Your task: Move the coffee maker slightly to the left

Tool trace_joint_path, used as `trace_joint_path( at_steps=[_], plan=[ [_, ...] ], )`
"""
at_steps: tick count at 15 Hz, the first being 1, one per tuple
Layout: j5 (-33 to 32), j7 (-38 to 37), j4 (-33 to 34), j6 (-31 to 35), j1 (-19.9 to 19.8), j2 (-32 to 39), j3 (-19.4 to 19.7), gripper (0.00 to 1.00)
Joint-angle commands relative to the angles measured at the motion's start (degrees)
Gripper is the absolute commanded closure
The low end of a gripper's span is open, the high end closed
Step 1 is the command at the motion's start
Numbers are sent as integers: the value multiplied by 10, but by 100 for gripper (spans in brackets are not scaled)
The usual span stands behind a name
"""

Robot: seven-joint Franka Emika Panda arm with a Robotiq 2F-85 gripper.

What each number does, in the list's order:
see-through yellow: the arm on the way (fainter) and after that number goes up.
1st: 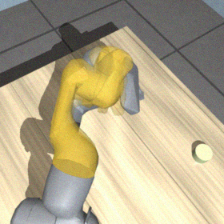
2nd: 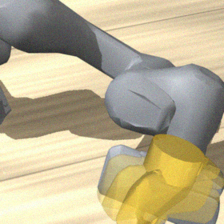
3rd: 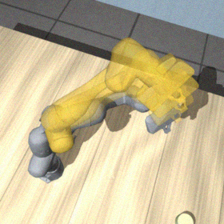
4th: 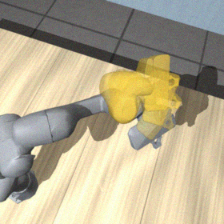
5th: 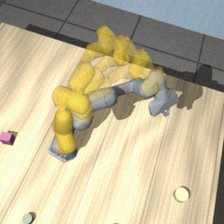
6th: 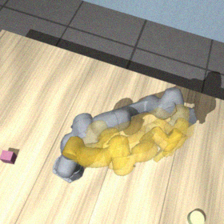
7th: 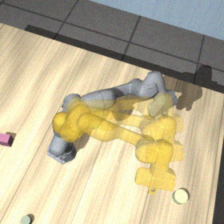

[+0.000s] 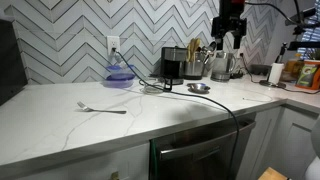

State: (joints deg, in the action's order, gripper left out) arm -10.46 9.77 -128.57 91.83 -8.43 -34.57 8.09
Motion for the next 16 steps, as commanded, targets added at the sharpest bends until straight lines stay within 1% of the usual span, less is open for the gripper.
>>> trace_joint_path(
  at_steps=[1, 9, 10, 13, 15, 16],
  plan=[
    [-3, -3, 1, -2, 8, 0, 5, 0],
    [-3, -3, 1, -2, 8, 0, 5, 0],
    [1, 1, 9, 15, 11, 8, 8, 0],
    [9, -3, 61, 70, 20, 50, 6, 0],
    [25, -21, 116, 97, 20, 95, 6, 0],
    [41, -31, 149, 99, 21, 119, 9, 0]
  ],
)
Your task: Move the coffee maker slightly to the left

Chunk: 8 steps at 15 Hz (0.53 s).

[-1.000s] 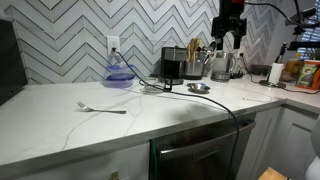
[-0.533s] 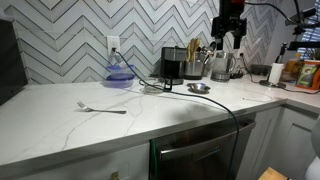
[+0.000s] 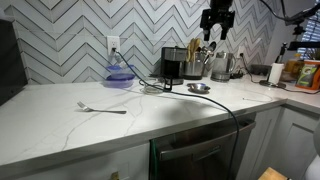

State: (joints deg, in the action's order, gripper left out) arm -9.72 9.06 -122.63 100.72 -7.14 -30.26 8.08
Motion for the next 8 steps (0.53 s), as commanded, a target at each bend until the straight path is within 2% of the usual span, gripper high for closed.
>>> trace_joint_path(
  at_steps=[1, 5, 8],
  plan=[
    [49, -40, 125, 5, 6, 101, 10, 0],
    [110, -129, 269, 20, -4, 210, 9, 0],
    [99, -210, 371, 57, -13, 296, 4, 0]
  ],
)
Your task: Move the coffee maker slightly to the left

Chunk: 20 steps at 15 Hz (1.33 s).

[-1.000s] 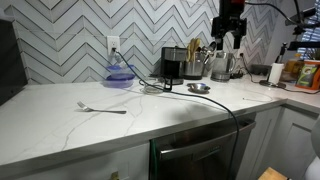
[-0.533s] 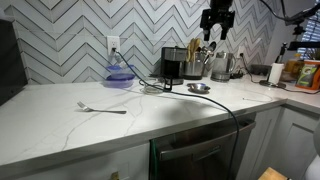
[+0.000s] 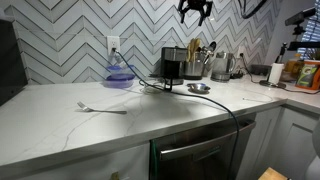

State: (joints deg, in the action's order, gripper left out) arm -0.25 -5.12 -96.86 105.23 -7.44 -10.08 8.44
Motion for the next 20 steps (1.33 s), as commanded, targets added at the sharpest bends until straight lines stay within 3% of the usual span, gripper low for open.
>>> trace_joint_path(
  at_steps=[1, 5, 10, 11, 12, 18, 20],
  plan=[
    [-6, -95, 146, 23, -11, 120, 0, 0],
    [-30, -162, 273, 41, -10, 234, 6, 0],
    [-55, -149, 387, 92, -19, 344, 15, 0],
    [-37, -132, 396, 89, -26, 353, 9, 0],
    [-53, -151, 338, 95, -13, 311, 12, 0],
    [-49, -144, 380, 95, -18, 344, 11, 0],
    [-84, -212, 417, 80, -5, 381, 31, 0]
  ],
)
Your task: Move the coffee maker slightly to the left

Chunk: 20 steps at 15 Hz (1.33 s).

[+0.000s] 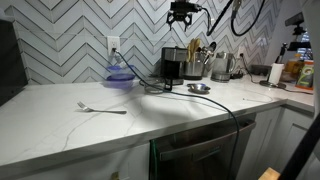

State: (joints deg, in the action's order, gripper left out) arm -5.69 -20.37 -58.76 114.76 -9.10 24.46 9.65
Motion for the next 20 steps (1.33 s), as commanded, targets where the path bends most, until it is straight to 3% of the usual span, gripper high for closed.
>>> trace_joint_path(
  at_steps=[1, 3, 11, 20],
  plan=[
    [-30, -81, 56, -23, 10, 55, 20, 0],
    [-32, -134, 83, -7, 10, 88, 25, 0],
    [-16, -211, 177, 75, -16, 196, 21, 0],
    [-27, -159, 229, 109, -35, 253, 26, 0]
  ],
)
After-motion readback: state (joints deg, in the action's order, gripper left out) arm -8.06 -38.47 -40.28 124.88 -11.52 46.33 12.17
